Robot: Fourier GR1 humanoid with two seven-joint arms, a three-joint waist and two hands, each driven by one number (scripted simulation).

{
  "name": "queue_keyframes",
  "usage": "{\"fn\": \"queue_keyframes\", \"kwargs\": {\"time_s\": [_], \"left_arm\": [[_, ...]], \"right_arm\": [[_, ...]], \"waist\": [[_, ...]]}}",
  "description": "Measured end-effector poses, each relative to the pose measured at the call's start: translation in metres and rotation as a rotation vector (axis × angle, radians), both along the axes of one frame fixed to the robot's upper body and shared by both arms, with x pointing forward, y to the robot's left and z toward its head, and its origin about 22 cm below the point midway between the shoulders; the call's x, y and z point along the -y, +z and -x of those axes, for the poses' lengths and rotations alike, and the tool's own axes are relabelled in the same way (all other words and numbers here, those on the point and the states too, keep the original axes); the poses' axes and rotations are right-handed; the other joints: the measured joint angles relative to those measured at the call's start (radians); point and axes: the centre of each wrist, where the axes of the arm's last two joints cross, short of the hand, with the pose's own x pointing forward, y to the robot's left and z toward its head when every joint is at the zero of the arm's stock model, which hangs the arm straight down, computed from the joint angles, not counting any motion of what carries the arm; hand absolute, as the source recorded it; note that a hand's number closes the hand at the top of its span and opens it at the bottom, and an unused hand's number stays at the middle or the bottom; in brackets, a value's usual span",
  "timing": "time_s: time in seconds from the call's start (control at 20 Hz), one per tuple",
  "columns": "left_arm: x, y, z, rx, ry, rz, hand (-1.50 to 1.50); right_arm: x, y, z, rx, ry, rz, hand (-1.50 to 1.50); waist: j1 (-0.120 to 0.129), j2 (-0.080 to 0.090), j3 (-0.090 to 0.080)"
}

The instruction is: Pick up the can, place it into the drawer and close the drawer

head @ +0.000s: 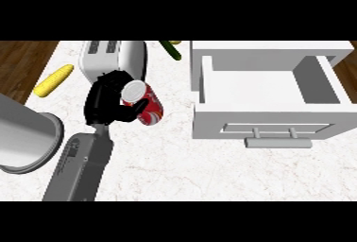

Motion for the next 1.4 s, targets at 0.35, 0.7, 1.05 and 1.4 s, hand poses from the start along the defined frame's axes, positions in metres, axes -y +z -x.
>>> {"fn": "queue_keyframes", "kwargs": {"time_s": [0.35, 0.7, 1.05, 1.4], "left_arm": [[0.036, 0.055, -0.002, 0.031, 0.013, -0.038, 1.5], [0.072, 0.108, -0.013, 0.052, 0.018, -0.066, 1.5], [0.101, 0.139, -0.029, 0.052, 0.005, -0.076, 1.5], [0.133, 0.157, -0.045, 0.061, 0.004, -0.097, 1.5]], "right_arm": [[0.002, 0.002, 0.004, 0.0, 0.003, -0.004, -1.5], [-0.001, 0.007, -0.004, 0.001, 0.006, 0.001, -1.5], [-0.003, 0.002, -0.011, 0.004, 0.004, -0.005, -1.5], [-0.004, -0.002, -0.012, 0.009, 0.024, -0.012, -1.5]], "waist": [[-0.009, 0.004, -0.001], [-0.013, 0.006, -0.001], [-0.017, 0.007, -0.001], [-0.026, 0.008, -0.001]]}}
